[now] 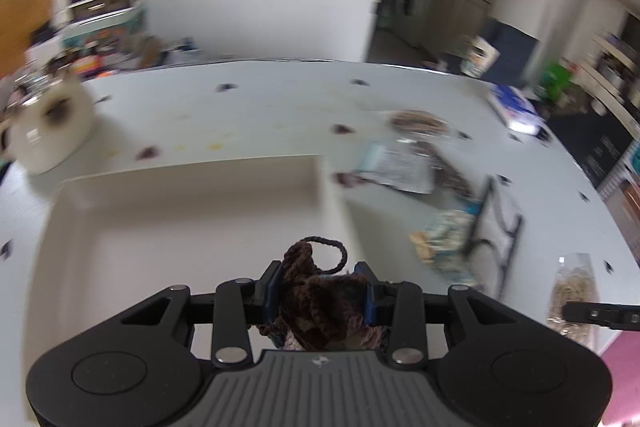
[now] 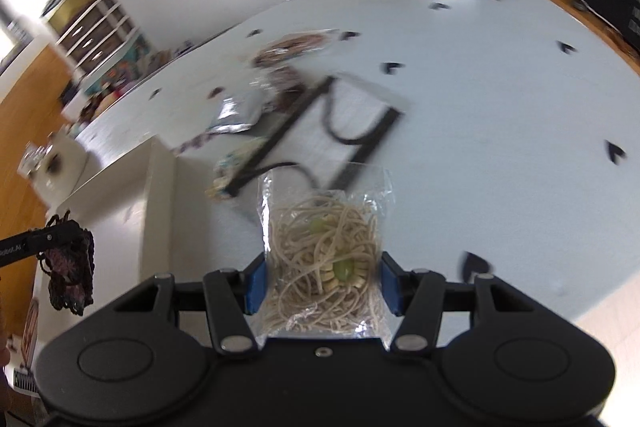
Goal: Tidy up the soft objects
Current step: 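Carry the scrunchie and cord bag with both tools over the white tray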
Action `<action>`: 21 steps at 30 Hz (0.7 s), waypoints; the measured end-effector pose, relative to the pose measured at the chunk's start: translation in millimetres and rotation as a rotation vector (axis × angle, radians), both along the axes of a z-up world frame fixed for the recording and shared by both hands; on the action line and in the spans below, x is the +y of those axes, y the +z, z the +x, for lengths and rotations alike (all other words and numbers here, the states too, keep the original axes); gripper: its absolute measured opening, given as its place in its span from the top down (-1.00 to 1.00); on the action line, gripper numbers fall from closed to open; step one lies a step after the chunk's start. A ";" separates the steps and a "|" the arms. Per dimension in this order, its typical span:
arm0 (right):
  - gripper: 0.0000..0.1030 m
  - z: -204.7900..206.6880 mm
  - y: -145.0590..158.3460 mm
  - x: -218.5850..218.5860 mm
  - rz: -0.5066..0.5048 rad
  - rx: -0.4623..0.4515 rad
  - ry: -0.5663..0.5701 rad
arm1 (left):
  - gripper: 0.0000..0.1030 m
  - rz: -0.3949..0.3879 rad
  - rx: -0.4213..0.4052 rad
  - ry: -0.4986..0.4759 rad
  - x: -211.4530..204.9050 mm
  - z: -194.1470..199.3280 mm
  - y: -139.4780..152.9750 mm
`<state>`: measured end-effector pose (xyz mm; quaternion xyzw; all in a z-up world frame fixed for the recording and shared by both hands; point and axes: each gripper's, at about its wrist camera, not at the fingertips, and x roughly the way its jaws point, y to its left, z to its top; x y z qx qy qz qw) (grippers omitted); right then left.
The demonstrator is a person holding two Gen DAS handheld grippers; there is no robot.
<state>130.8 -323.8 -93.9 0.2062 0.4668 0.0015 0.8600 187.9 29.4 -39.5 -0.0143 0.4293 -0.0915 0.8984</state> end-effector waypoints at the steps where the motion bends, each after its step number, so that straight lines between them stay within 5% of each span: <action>1: -0.10 2.8 2.5 6.9 -0.002 -0.005 0.021 | 0.23 0.001 0.002 0.023 10.7 -0.2 -0.3; 10: -0.10 38.1 22.8 83.1 0.009 -0.041 0.169 | 0.23 0.021 0.018 0.160 105.1 4.9 -10.2; 21: -0.10 86.7 37.0 214.5 0.034 -0.064 0.315 | 0.23 0.059 0.076 0.105 183.8 6.8 -41.9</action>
